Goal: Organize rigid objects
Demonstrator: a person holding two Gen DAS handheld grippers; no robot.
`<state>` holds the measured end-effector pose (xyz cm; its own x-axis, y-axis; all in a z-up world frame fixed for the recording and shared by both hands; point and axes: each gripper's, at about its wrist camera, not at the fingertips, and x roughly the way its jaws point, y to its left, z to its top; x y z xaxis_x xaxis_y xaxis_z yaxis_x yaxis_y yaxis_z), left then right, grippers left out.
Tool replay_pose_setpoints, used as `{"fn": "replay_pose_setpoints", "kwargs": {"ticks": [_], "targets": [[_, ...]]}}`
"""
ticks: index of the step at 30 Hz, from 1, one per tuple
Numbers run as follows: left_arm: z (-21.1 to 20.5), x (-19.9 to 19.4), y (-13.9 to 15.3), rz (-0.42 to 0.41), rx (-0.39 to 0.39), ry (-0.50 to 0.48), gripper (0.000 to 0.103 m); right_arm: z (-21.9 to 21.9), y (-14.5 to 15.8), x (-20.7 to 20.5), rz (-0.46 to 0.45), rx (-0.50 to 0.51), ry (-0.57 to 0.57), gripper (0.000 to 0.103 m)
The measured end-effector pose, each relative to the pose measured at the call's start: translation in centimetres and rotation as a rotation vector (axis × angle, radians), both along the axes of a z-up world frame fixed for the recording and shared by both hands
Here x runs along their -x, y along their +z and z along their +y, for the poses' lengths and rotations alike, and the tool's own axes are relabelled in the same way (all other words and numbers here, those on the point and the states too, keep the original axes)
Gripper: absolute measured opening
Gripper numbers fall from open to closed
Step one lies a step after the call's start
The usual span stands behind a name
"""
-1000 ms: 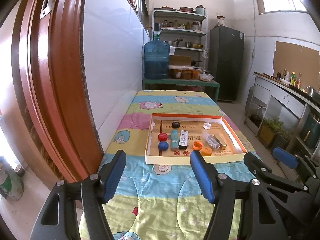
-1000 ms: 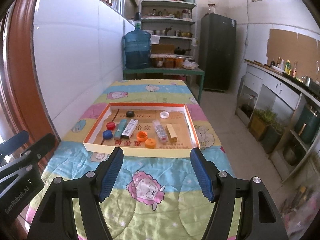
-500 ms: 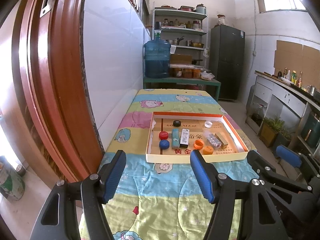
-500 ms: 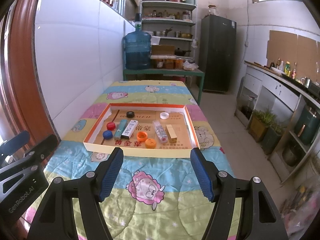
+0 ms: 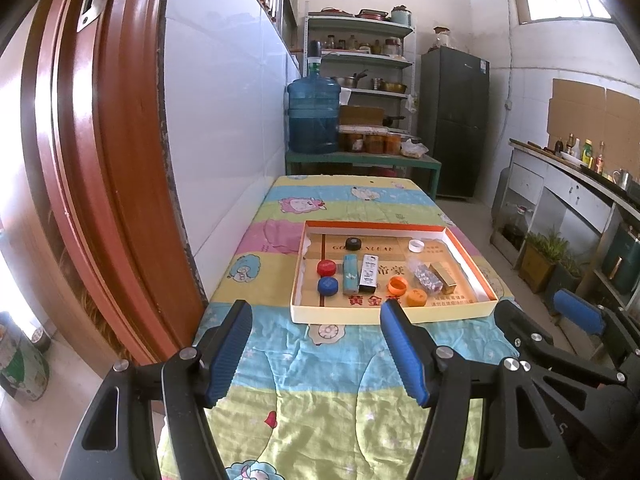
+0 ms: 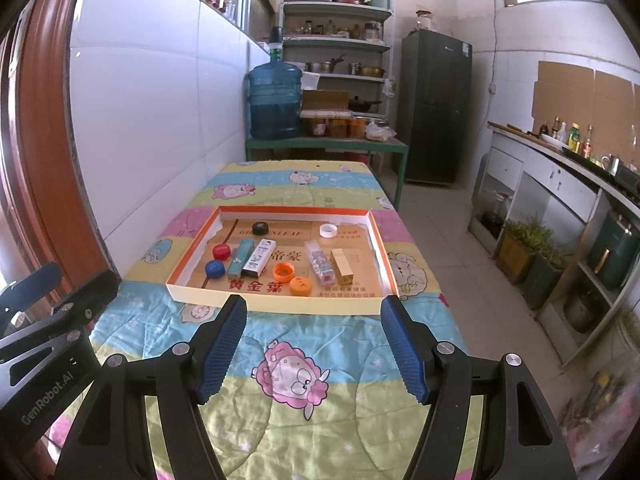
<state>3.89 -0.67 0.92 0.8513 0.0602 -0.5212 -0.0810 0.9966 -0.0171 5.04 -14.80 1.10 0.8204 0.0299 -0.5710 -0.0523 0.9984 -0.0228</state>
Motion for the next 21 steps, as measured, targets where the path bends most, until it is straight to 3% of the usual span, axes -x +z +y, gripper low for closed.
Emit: {"fn": "replay_pose_setpoints", "kwargs": {"ticks": [21], "targets": [[-0.16, 0.01, -0.24, 0.003, 0.000, -0.003, 0.067, 0.11, -0.14, 0.09, -0.001, 0.001, 0.001, 0.071]]}}
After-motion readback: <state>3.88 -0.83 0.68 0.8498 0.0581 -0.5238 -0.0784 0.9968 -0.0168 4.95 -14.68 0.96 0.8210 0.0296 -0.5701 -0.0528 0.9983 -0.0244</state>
